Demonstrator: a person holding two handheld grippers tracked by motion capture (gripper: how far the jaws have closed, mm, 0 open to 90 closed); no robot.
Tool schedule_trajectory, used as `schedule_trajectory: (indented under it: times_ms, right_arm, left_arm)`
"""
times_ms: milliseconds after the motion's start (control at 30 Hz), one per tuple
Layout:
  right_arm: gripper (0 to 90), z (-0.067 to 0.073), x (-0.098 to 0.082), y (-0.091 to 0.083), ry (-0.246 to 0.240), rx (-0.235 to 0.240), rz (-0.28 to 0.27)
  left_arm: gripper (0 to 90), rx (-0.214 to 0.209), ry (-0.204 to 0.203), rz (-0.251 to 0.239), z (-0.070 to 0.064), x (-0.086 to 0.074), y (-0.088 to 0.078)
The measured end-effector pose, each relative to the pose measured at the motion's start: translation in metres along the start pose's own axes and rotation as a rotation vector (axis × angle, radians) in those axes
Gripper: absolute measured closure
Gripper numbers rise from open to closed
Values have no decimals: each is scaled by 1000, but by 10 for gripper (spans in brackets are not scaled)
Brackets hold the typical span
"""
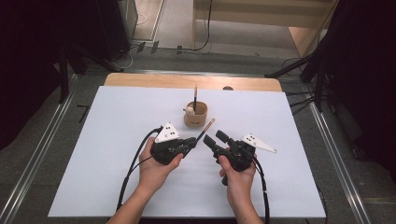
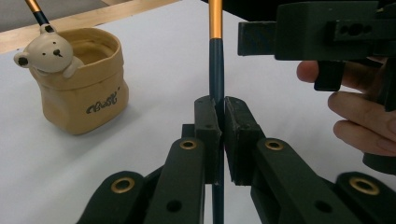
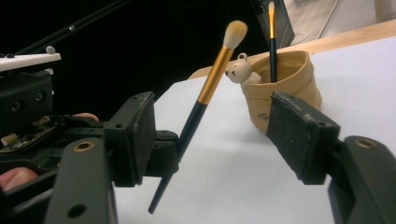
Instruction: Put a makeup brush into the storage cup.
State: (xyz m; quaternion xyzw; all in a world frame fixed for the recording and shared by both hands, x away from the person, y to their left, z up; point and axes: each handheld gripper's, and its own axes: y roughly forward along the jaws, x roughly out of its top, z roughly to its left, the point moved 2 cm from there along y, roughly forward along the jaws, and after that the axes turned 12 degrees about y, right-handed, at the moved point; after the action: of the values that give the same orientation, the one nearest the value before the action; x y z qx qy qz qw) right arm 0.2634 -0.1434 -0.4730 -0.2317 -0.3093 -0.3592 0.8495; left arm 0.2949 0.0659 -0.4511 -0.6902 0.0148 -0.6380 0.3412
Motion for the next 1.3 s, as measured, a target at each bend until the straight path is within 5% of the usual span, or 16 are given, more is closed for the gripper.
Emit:
schedule_trajectory:
  times_ms: [367, 600, 1100, 1300]
  right_arm:
    - [546, 1, -1, 11, 112, 96, -11]
    - [652, 4, -3, 18, 164, 114, -28]
    - [846, 0, -2, 21, 230, 140, 7]
    - [848, 1, -2, 20, 202, 140, 0]
  left_arm:
    - [858, -11, 19, -23, -5, -1, -2]
    - [858, -16, 23, -28, -6, -1, -2]
    - [858, -22, 37, -31, -8, -1, -1]
    - [794, -53, -13, -77, -5, -4, -3]
